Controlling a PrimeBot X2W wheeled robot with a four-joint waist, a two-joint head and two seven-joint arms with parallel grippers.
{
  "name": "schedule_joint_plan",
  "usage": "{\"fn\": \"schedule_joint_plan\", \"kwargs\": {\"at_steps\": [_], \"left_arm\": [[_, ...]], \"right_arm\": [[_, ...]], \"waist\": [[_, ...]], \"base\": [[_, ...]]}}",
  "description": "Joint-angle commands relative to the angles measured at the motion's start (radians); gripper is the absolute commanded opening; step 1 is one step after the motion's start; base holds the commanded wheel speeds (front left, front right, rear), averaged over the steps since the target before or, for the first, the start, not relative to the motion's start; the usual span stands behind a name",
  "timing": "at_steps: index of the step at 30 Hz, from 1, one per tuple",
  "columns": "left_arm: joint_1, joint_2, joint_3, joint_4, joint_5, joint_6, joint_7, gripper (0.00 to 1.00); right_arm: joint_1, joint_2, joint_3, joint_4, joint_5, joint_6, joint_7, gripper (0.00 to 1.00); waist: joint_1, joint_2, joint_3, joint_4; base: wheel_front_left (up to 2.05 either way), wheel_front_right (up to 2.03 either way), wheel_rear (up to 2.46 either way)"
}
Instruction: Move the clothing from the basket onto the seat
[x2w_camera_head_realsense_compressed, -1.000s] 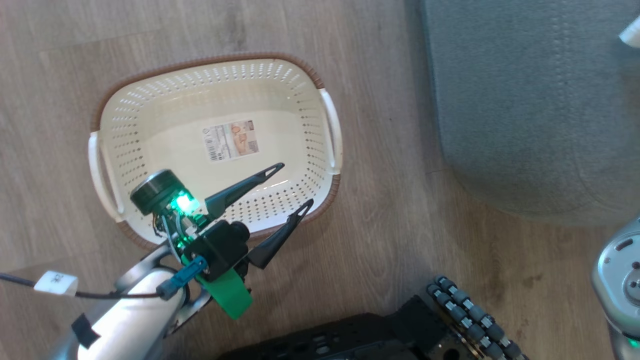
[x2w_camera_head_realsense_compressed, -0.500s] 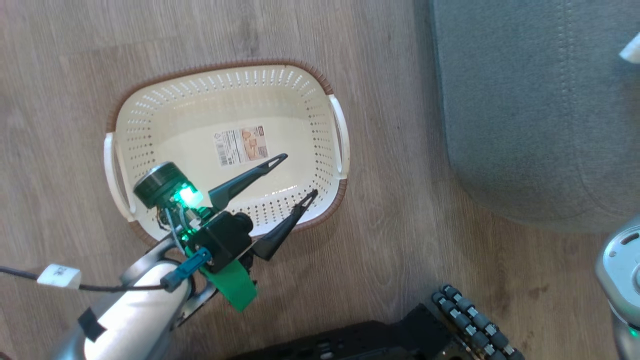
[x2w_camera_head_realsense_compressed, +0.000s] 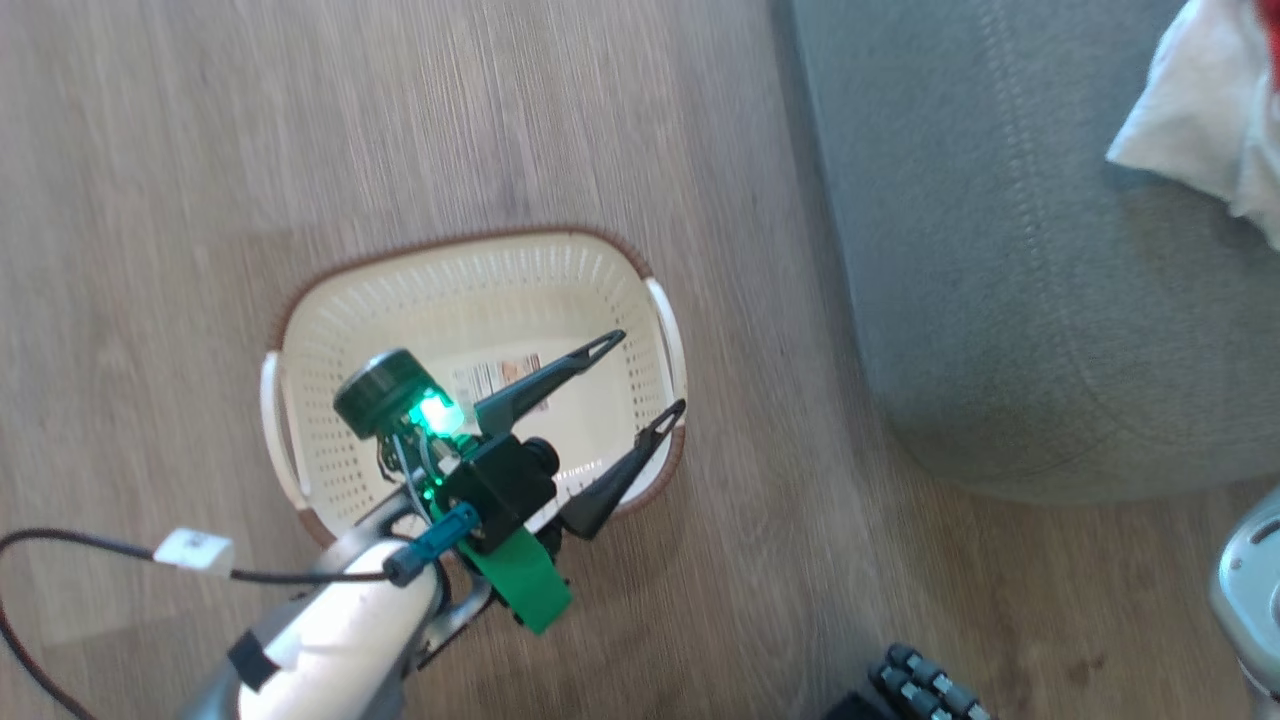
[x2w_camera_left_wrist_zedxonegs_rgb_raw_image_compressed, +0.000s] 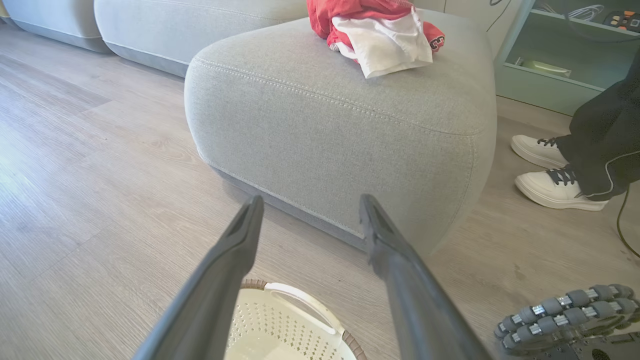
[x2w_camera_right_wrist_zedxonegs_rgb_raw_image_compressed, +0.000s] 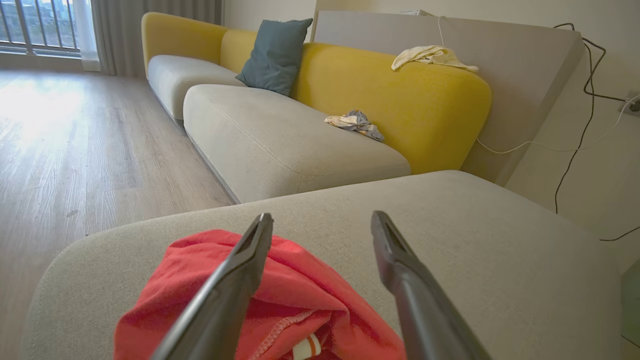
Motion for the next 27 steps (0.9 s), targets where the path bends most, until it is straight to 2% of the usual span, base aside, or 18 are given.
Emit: {"fn": "schedule_joint_plan", "kwargs": {"at_steps": [1, 5, 9, 14, 18, 23, 27], "left_arm": [[0.030, -0.006, 0.038, -0.021, -0.006, -0.001, -0.005, 1.00], [0.053, -0.040, 0.058, -0.001, -0.006, -0.001, -0.005, 1.00], [0.080, -0.074, 0.098, 0.015, -0.004, -0.001, -0.005, 1.00], [0.114, -0.113, 0.192, 0.030, 0.008, 0.005, -0.005, 1.00], [0.138, -0.140, 0.282, 0.040, 0.023, 0.008, -0.005, 1.00], [0.163, -0.161, 0.349, 0.053, 0.036, 0.007, -0.005, 1.00], [0.197, -0.205, 0.466, 0.066, 0.032, 0.024, -0.005, 1.00]], "right_arm": [[0.007, -0.025, 0.038, -0.036, 0.014, 0.000, -0.004, 1.00], [0.038, -0.039, 0.114, -0.071, 0.075, 0.000, -0.004, 1.00], [0.099, -0.054, 0.264, -0.131, 0.191, 0.000, -0.004, 1.00], [0.233, -0.105, 0.472, -0.289, 0.340, 0.000, -0.005, 1.00], [0.361, -0.117, 0.590, -0.415, 0.470, 0.000, -0.005, 1.00], [0.470, -0.123, 0.673, -0.514, 0.566, 0.000, -0.005, 1.00], [0.587, -0.083, 0.732, -0.602, 0.623, 0.000, -0.005, 1.00]], "waist": [[0.0001, 0.0000, -0.071, 0.001], [0.0001, 0.0000, -0.145, 0.012], [0.0001, 0.0000, -0.212, 0.028], [0.0001, 0.0000, -0.274, 0.058], [0.0001, 0.0000, -0.314, 0.090], [0.0001, 0.0000, -0.346, 0.123], [0.0001, 0.0000, -0.377, 0.169]], "base": [[0.00, 0.00, 0.00], [0.00, 0.00, 0.00], [0.00, 0.00, 0.00], [0.00, 0.00, 0.00], [0.00, 0.00, 0.00], [0.00, 0.00, 0.00], [0.00, 0.00, 0.00]]}}
